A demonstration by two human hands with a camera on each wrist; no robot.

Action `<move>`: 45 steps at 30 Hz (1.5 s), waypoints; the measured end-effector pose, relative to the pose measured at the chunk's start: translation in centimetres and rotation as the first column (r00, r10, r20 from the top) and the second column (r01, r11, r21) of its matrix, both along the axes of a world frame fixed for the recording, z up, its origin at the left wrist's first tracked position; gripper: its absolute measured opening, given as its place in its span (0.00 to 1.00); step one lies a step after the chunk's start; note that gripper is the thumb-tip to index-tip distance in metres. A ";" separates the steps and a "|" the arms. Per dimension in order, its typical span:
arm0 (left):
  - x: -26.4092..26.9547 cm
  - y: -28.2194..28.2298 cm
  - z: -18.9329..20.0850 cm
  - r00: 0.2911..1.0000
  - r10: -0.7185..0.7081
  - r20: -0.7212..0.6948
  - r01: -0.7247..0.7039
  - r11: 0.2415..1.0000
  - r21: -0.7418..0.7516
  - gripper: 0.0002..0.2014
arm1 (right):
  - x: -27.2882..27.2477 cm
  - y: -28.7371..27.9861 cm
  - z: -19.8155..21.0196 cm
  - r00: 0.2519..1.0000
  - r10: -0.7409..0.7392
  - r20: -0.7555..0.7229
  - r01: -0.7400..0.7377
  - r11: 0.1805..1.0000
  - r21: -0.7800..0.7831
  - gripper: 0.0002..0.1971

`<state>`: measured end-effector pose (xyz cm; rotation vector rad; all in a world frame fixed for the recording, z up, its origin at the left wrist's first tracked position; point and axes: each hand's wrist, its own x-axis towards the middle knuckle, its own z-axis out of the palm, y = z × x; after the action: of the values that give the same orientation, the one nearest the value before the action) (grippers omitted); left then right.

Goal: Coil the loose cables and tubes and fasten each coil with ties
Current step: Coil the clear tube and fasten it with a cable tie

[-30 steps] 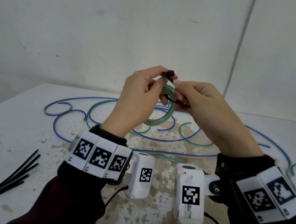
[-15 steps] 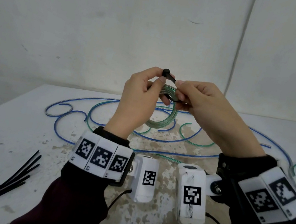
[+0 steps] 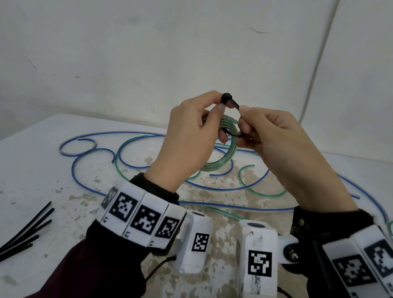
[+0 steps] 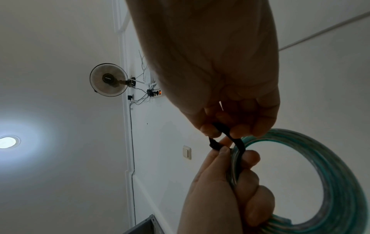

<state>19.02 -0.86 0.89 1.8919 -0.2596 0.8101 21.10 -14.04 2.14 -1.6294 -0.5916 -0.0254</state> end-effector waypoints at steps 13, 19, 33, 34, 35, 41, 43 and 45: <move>-0.5 0.1 0.4 0.983 -0.140 -0.120 0.155 0.980 0.121 0.10 | -0.1 -0.5 0.1 0.988 -0.151 0.033 0.150 0.988 0.031 0.09; -1.2 0.9 0.9 0.945 -0.242 -0.219 0.276 0.951 0.142 0.08 | -0.2 -1.6 0.5 0.995 -0.084 0.047 0.086 0.996 -0.025 0.05; -1.2 0.4 1.0 0.862 -0.424 -0.278 0.445 0.895 0.012 0.11 | 0.0 -1.5 0.7 0.964 -0.267 -0.004 0.257 0.921 0.294 0.07; -1.3 0.4 1.0 0.864 -0.427 -0.266 0.439 0.898 -0.019 0.11 | -0.1 -1.4 0.7 0.972 -0.236 -0.002 0.228 0.934 0.276 0.06; -1.3 0.5 1.1 0.869 -0.428 -0.247 0.425 0.903 -0.067 0.11 | -0.2 -1.5 0.8 0.986 -0.168 -0.006 0.165 0.961 0.223 0.04; -1.0 1.5 1.2 0.886 -0.412 -0.213 0.367 0.904 -0.221 0.10 | -0.7 -2.3 0.7 0.985 0.161 -0.061 -0.167 0.982 -0.092 0.10; -1.0 1.3 1.2 0.885 -0.406 -0.226 0.361 0.907 -0.217 0.10 | -0.6 -2.2 0.6 0.994 0.105 -0.020 -0.107 0.989 -0.103 0.09; -1.0 1.1 1.1 0.883 -0.405 -0.237 0.356 0.907 -0.224 0.10 | -0.6 -2.1 0.7 0.997 0.070 0.025 -0.066 0.991 -0.119 0.08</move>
<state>18.06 0.23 2.04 1.6880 -0.3595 0.2826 20.51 -16.12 2.80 -1.7250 -0.6816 0.0373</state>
